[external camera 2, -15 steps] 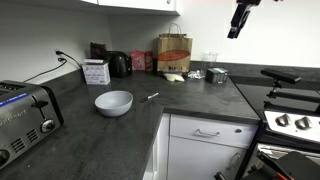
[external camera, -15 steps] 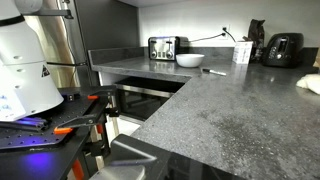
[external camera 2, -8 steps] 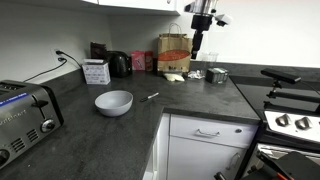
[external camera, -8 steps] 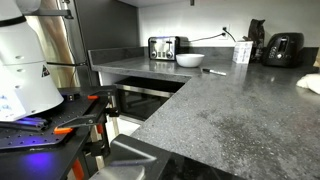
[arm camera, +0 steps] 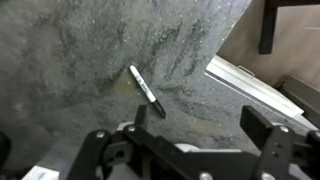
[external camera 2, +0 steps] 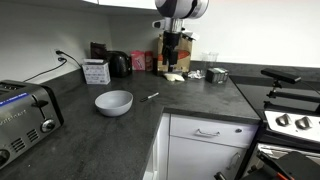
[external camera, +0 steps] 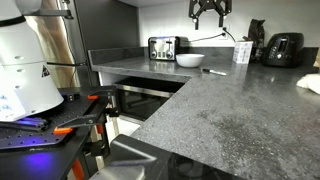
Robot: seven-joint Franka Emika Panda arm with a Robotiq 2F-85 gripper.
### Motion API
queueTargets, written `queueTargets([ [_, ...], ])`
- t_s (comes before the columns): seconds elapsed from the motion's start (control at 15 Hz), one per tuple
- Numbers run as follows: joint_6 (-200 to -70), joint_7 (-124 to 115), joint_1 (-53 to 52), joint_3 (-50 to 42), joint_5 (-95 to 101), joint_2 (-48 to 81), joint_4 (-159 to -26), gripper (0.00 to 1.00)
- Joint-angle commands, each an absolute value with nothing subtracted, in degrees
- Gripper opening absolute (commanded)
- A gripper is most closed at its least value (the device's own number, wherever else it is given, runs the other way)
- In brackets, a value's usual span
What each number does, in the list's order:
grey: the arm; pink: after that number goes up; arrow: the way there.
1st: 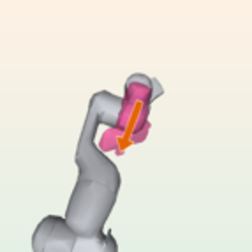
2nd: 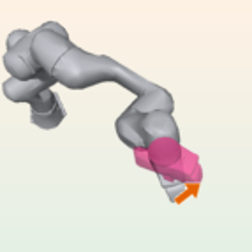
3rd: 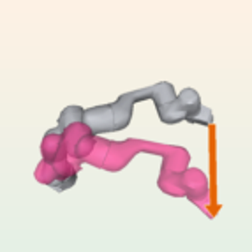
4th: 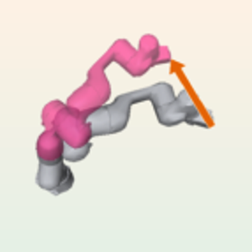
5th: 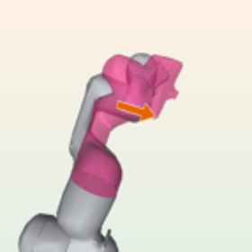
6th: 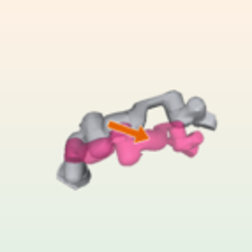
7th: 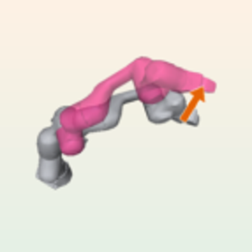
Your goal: Put the marker in the bowl
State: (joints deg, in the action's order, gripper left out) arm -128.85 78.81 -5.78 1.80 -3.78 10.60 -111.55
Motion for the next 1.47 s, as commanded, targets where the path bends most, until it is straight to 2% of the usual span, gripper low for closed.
queueTargets([
  [0.0,-129.0,88.8,-3.7,6.1,-4.3,13.7,-108.3,1.00],
  [0.67,-130.0,89.7,-3.8,7.3,-1.1,14.6,-108.4,1.00],
  [1.0,-133.5,91.1,-5.1,9.7,4.0,21.9,-105.4,1.00],
  [1.4,-131.8,91.8,-4.5,12.1,4.6,32.8,-96.8,1.00],
])
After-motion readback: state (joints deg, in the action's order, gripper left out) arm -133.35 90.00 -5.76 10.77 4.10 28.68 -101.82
